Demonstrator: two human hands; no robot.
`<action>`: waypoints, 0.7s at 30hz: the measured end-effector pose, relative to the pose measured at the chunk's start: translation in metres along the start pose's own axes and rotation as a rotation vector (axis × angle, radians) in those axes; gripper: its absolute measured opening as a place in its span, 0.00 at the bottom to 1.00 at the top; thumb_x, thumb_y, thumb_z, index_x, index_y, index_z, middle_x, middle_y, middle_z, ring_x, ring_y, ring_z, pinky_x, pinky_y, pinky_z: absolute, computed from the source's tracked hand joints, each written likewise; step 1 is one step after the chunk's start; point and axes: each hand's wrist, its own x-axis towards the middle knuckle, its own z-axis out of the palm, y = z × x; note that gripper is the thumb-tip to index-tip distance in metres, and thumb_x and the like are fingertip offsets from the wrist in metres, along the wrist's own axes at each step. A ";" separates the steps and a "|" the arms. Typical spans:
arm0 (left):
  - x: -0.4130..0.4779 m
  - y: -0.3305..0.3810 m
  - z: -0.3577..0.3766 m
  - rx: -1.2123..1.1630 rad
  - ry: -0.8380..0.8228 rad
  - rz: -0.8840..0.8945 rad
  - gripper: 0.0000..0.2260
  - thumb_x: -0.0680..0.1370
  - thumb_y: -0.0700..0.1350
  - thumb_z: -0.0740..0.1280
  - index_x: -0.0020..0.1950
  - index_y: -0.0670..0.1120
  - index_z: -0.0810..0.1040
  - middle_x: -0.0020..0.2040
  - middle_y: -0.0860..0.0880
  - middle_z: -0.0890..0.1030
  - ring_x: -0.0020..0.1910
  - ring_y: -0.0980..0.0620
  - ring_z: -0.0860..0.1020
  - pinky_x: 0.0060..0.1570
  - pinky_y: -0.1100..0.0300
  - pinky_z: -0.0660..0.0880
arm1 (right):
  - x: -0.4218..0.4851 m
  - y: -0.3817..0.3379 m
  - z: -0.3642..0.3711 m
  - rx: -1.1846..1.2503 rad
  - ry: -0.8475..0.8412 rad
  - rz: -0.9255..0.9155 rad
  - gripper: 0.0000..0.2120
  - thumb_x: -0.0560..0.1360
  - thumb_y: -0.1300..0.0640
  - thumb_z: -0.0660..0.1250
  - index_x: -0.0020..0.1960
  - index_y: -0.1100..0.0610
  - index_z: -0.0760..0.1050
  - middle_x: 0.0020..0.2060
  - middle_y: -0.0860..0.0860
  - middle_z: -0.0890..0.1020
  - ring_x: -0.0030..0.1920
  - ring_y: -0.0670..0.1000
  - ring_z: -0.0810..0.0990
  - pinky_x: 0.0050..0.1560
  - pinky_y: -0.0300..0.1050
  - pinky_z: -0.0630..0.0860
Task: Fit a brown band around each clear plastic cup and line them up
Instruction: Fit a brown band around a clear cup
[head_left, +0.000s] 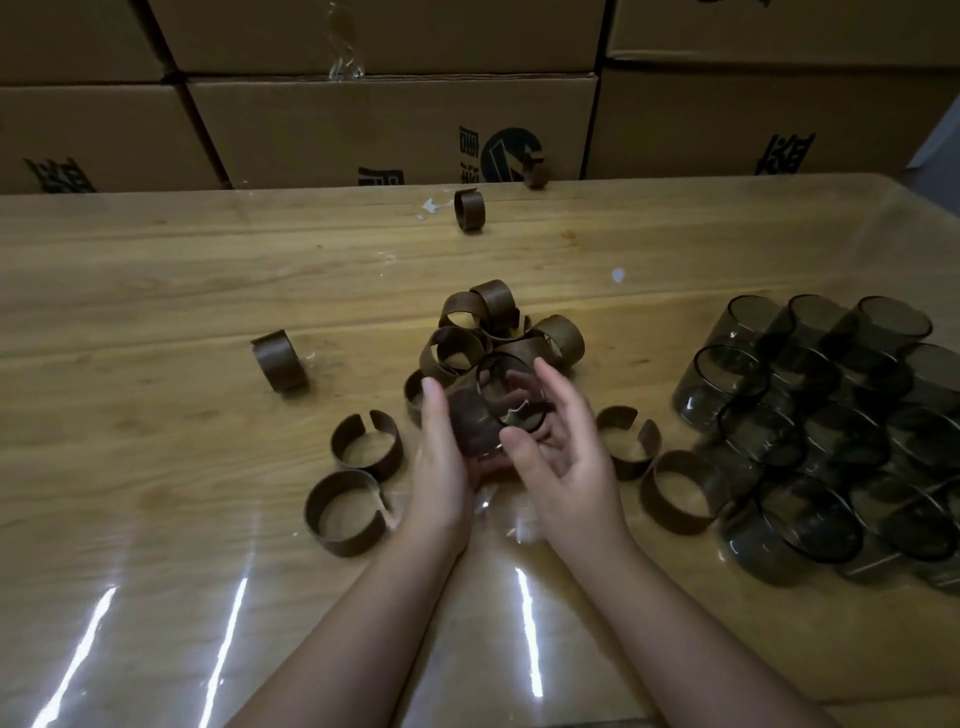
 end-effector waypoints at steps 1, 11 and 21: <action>-0.001 0.000 0.001 0.018 -0.019 0.007 0.26 0.78 0.64 0.47 0.51 0.59 0.85 0.50 0.49 0.85 0.51 0.49 0.84 0.42 0.61 0.80 | 0.000 0.000 0.000 0.003 0.013 0.000 0.25 0.73 0.49 0.69 0.67 0.40 0.65 0.49 0.29 0.78 0.50 0.36 0.80 0.48 0.34 0.77; -0.006 0.001 0.004 0.055 -0.071 0.062 0.25 0.76 0.62 0.53 0.60 0.52 0.81 0.51 0.46 0.85 0.49 0.51 0.83 0.41 0.60 0.78 | 0.000 -0.005 0.002 -0.078 0.058 -0.103 0.16 0.77 0.44 0.61 0.64 0.37 0.72 0.60 0.46 0.74 0.55 0.44 0.79 0.44 0.37 0.79; -0.007 -0.002 0.010 0.424 0.176 0.429 0.16 0.73 0.61 0.57 0.58 0.58 0.68 0.55 0.55 0.77 0.53 0.56 0.78 0.53 0.59 0.76 | 0.005 0.001 0.001 -0.092 0.027 0.017 0.19 0.76 0.41 0.54 0.44 0.53 0.76 0.44 0.54 0.75 0.42 0.45 0.76 0.42 0.39 0.74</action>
